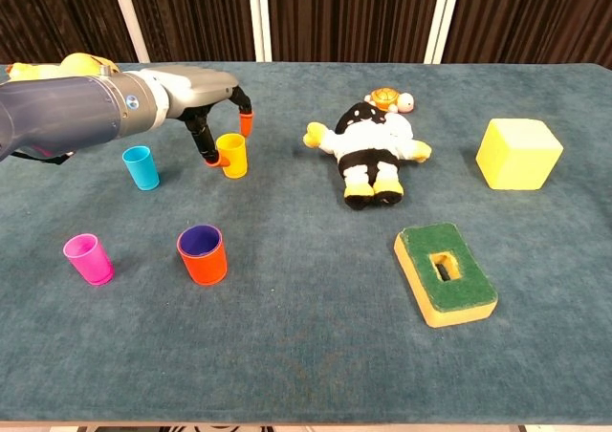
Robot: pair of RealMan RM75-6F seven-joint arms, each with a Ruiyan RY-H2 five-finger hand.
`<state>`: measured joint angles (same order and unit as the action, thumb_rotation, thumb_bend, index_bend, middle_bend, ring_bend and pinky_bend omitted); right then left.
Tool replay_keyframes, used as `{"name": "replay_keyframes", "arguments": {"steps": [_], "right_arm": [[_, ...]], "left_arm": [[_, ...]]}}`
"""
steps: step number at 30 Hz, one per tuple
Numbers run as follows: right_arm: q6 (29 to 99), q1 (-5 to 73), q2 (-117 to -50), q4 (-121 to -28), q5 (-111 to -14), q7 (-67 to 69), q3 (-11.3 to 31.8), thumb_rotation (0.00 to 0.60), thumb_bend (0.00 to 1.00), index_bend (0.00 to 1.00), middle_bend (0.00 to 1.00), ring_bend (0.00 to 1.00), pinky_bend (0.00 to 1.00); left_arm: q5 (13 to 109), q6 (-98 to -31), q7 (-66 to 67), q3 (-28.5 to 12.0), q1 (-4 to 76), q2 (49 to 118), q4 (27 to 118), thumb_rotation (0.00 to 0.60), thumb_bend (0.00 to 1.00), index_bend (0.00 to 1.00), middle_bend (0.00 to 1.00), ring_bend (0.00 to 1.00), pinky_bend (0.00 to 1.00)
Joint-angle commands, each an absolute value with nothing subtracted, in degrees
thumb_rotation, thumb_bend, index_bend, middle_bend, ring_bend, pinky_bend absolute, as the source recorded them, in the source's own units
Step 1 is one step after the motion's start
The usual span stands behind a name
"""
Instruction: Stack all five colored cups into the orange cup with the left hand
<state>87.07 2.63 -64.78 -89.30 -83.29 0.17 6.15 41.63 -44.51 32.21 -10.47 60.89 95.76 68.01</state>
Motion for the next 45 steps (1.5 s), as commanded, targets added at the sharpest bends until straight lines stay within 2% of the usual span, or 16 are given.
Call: {"name": "replay_keyframes", "arguments": {"steps": [1, 7, 16, 27, 33, 37, 40, 45], "right_arm": [[87.2, 2.6, -64.8, -89.3, -83.3, 0.2, 6.2, 0.6, 0.37, 0.07, 0.04, 0.07, 0.04], [87.3, 2.5, -64.7, -89.3, -83.3, 0.2, 6.2, 0.6, 0.37, 0.07, 0.04, 0.07, 0.04], [87.4, 2.5, -64.7, -89.4, -83.3, 0.2, 6.2, 0.6, 0.37, 0.07, 0.04, 0.07, 0.04], [87.2, 2.5, -64.7, -89.4, -83.3, 0.2, 6.1, 0.6, 0.37, 0.07, 0.04, 0.07, 0.04], [87.5, 2.5, -64.7, -89.4, -83.3, 0.3, 6.2, 0.6, 0.37, 0.07, 0.04, 0.07, 0.04], [87.4, 2.5, -64.7, -89.3, -83.2, 0.4, 6.2, 0.6, 0.37, 0.07, 0.04, 0.07, 0.04], [87.3, 2.5, -64.7, -89.3, -83.3, 0.3, 6.2, 0.6, 0.37, 0.07, 0.04, 0.07, 0.04], [87.4, 2.6, -64.8, -89.5, -83.5, 0.1, 6.1, 0.6, 0.37, 0.07, 0.04, 0.07, 0.04]], "left_arm": [[41.3, -44.7, 32.8, -10.4, 61.1, 96.0, 68.0, 0.6, 0.22, 0.42, 0.19, 0.0, 0.08], [40.7, -44.8, 33.4, -10.3, 61.4, 96.1, 68.2, 0.6, 0.24, 0.46, 0.21, 0.0, 0.08], [39.8, -45.4, 34.8, -9.9, 61.5, 95.9, 68.2, 0.6, 0.24, 0.46, 0.23, 0.0, 0.08], [39.5, -46.4, 35.5, -9.9, 61.5, 95.9, 68.5, 0.6, 0.31, 0.5, 0.25, 0.0, 0.08], [40.1, -47.5, 35.8, -10.5, 61.7, 94.5, 70.8, 0.6, 0.31, 0.5, 0.25, 0.0, 0.08], [40.8, -48.9, 37.0, -11.1, 62.0, 91.3, 76.2, 0.6, 0.31, 0.5, 0.25, 0.0, 0.08], [40.7, -49.7, 39.6, -10.7, 62.2, 87.0, 83.5, 0.6, 0.31, 0.5, 0.25, 0.0, 0.08], [39.0, -50.8, 46.6, -8.1, 63.2, 77.3, 100.0, 0.6, 0.31, 0.49, 0.26, 0.0, 0.08]]}}
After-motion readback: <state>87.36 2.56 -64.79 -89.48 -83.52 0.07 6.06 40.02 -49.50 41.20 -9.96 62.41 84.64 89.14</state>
